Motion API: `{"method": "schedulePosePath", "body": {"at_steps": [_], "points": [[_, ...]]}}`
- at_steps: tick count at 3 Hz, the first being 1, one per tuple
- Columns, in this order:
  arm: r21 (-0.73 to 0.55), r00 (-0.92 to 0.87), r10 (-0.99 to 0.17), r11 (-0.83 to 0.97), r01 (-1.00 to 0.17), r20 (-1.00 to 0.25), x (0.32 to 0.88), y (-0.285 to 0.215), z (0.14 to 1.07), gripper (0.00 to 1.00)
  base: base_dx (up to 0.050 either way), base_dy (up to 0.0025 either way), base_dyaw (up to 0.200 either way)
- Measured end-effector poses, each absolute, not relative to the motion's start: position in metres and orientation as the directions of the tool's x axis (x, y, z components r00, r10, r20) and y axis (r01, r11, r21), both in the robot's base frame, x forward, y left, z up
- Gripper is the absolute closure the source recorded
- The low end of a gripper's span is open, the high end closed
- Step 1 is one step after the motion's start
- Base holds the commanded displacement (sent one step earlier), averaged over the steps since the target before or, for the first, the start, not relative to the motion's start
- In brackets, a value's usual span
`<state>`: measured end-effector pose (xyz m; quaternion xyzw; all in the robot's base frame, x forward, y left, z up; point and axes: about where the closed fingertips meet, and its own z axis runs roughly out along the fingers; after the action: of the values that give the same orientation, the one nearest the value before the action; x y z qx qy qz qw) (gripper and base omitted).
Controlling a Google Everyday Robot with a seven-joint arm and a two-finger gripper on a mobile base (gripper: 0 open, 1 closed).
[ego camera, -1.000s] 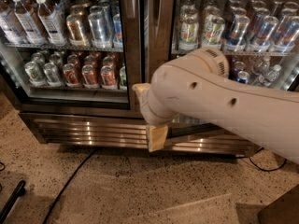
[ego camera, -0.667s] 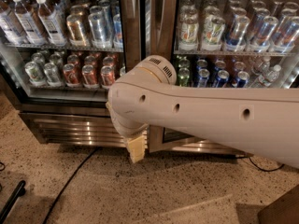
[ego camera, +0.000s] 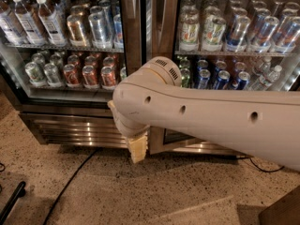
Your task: Open right fridge door
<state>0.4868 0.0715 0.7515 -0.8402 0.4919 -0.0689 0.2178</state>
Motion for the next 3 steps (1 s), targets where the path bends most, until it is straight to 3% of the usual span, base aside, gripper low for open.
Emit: {"method": "schedulePosePath", "body": {"at_steps": [1, 3], "points": [[-0.469, 0.483, -0.871, -0.391, -0.792, -0.09, 0.484, 0.061, 0.76, 0.0, 0.0, 0.0, 0.0], [-0.553, 0.228, -0.966, -0.124, -0.824, -0.124, 0.445, -0.045, 0.777, 0.0, 0.0, 0.0, 0.0]]}}
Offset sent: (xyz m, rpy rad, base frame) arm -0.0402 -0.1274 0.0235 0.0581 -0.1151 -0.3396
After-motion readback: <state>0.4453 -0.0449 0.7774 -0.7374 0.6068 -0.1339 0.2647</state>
